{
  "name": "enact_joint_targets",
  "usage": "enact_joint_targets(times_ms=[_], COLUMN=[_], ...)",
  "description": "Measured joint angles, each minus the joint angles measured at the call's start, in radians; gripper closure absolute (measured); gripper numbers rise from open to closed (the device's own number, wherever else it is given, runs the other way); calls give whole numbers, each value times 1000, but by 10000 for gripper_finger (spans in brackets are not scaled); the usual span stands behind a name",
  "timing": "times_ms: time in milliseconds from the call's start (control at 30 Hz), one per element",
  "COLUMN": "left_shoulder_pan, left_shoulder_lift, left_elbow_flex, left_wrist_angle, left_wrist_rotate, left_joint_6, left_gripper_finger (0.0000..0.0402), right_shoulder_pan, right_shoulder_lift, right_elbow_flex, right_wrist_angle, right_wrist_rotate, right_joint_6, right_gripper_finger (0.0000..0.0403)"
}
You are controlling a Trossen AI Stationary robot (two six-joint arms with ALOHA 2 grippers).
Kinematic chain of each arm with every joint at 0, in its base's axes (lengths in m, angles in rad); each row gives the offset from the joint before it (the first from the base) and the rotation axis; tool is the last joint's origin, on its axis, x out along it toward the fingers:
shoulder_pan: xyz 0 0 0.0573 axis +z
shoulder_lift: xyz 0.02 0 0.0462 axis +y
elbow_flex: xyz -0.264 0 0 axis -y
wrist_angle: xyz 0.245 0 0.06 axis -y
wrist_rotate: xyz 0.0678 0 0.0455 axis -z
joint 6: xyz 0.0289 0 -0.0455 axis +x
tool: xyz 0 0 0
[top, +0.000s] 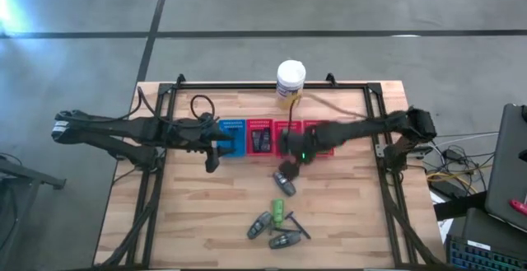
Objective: Pick & Place Travel size toiletries
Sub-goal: Put the black deodorant into the middle red bin
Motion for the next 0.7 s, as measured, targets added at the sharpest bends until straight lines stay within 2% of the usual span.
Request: enact_joint_targets(times_ms=[100,200,700], left_shoulder_pan=[1,1,1], left_shoulder_lift=[0,0,0], left_elbow_flex=[0,0,0], left_wrist_angle=[0,1,-22], left_wrist_rotate=[0,0,0], left_joint_6=[20,24,25], left_gripper_finger=[197,197,197], right_shoulder_pan=[95,135,129], right_shoulder_lift=[49,102,302], right_elbow_flex=[-1,-1,11], right_wrist_angle=[37,51,146], right_wrist_rotate=[-6,-13,-10], right_joint_6=[78,142,154], right_gripper_finger=[59,54,49])
